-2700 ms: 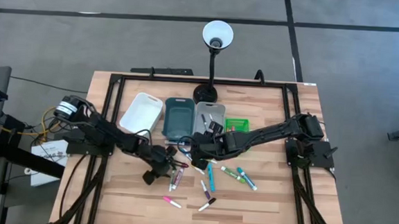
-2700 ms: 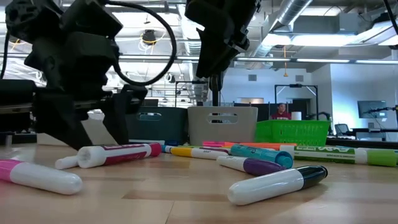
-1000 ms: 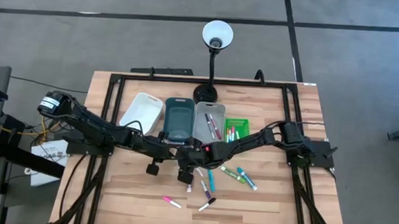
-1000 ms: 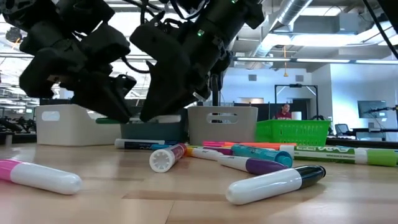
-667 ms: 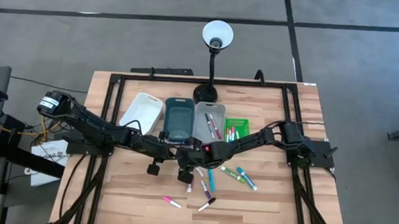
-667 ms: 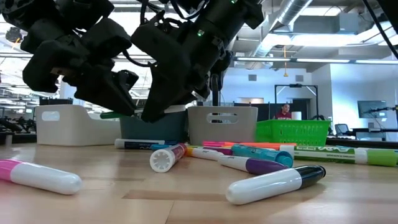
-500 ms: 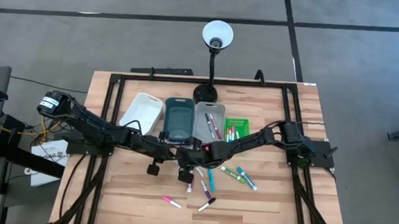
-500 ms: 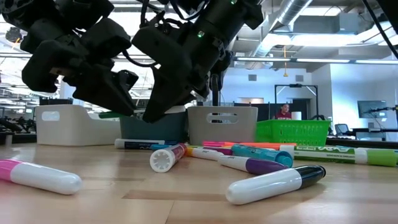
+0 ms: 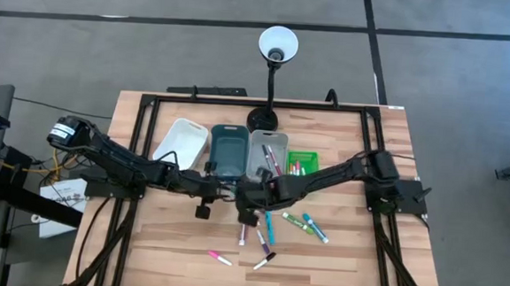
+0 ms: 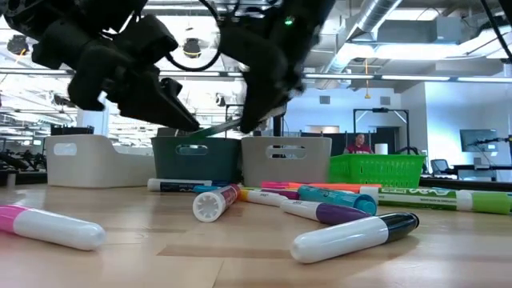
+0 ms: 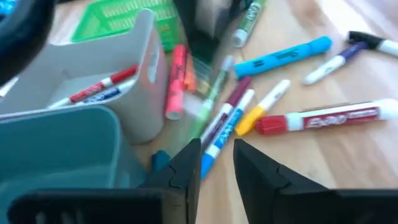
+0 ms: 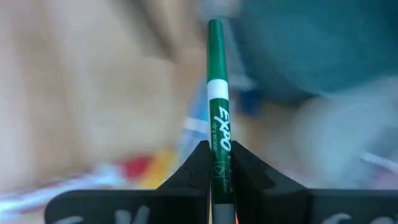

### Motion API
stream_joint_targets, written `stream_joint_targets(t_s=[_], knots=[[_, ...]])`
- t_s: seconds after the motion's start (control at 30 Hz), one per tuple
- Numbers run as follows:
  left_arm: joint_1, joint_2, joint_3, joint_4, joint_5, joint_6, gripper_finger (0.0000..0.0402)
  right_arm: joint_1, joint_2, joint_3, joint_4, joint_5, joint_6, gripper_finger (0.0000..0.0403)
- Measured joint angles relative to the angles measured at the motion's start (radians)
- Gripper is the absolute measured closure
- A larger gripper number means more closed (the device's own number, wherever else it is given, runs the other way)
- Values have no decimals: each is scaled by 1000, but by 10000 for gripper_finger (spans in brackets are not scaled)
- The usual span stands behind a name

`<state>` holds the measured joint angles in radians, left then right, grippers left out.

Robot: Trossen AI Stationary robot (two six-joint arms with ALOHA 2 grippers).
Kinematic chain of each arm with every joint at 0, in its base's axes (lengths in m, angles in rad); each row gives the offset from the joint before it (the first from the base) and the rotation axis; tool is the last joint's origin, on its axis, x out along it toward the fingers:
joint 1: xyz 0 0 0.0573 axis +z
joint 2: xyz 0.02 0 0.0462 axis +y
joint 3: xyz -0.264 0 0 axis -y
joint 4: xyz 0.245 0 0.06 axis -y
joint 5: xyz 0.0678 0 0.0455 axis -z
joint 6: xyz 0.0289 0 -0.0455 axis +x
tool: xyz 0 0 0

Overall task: Pick & Place Markers
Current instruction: Put the small green marker pen into the gray bin

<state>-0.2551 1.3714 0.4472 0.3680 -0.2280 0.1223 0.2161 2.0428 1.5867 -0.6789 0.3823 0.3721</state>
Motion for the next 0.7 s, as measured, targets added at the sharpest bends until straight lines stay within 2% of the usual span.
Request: stream_joint_targets(t_s=[0.13, 0.27, 0.47, 0.6, 0.7], knots=[[-7, -11, -1, 23, 42, 0, 309, -5, -77, 0, -151, 172, 110, 373], [-26, -18, -1, 22, 130, -31, 309, -20, -132, 0, -315, 245, 295, 371], [-73, -17, -1, 22, 280, -144, 309, -93, -102, 0, -486, 222, 547, 378], [-118, -17, -1, 21, 313, -150, 309, -142, -44, 0, -442, 175, 505, 368], [-139, -17, -1, 17, 309, -149, 309, -187, -12, 0, -414, 73, 455, 370]])
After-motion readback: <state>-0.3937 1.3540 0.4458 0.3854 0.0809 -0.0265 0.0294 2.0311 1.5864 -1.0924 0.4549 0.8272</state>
